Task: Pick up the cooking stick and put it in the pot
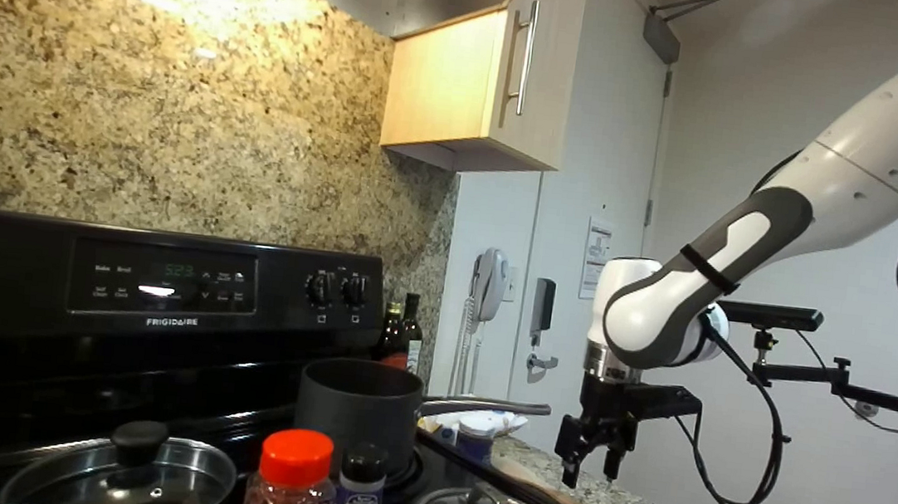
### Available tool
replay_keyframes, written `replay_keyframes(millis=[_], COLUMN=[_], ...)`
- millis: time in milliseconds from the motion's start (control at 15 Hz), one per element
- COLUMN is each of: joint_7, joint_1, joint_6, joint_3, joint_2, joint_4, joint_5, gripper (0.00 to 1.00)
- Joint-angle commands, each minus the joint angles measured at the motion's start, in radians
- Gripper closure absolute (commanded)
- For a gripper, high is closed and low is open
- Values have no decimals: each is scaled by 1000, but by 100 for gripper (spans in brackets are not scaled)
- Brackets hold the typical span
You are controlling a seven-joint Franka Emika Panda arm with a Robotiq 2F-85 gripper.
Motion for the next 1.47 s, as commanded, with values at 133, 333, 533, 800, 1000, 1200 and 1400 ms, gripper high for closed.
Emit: replay_keyframes(millis=[133, 333, 533, 800, 1000, 1200, 1400], joint_7=[-108, -154, -152, -112, -113, -105, -107], joint_1=[-15, -18, -20, -16, -16, -16, -17], joint_6=[-10, -22, -20, 33, 36, 48, 63], joint_3=[-18, -13, -12, -12, -9, -9, -8], joint_2=[91, 132, 164, 208, 233, 246, 254], joint_4=[68, 88, 103, 112, 123, 131, 135], joint_5=[132, 188, 181, 162, 162, 160, 161], gripper=[0, 0, 0, 0, 0, 26, 45])
